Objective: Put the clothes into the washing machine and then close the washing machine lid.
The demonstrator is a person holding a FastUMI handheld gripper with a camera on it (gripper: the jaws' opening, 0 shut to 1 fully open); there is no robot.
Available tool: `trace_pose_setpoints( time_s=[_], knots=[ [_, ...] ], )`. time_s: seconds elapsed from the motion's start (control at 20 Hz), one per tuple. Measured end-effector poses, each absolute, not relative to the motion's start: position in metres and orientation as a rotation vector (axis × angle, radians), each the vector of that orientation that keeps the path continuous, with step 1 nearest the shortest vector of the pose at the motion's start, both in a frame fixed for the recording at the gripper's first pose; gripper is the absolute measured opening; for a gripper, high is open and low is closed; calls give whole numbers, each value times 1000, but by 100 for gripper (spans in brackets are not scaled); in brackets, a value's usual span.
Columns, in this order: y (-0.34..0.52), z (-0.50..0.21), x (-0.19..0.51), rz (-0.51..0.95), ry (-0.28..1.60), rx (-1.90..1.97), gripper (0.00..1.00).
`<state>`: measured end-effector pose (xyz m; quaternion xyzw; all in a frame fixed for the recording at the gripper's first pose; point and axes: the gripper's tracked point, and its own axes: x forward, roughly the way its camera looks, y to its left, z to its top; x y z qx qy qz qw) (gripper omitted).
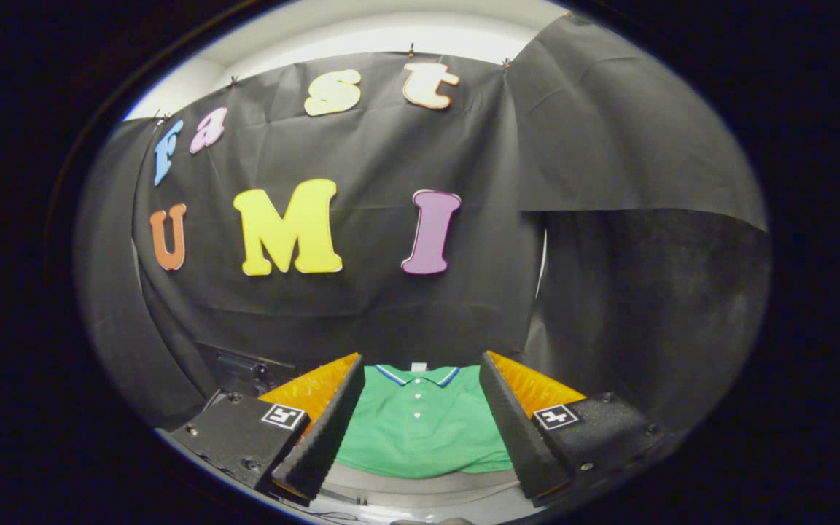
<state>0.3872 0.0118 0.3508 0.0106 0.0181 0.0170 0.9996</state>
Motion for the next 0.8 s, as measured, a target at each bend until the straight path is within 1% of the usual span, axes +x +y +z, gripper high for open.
trace_pose_setpoints(
  time_s=[0.25,0.45,0.55,0.8],
  knots=[
    [27,315,454,55,210,-8,99],
    [29,267,492,42,370,-26,99],
    [34,243,508,52,448,-18,99],
    [23,199,526,32,556,-40,99]
  ],
)
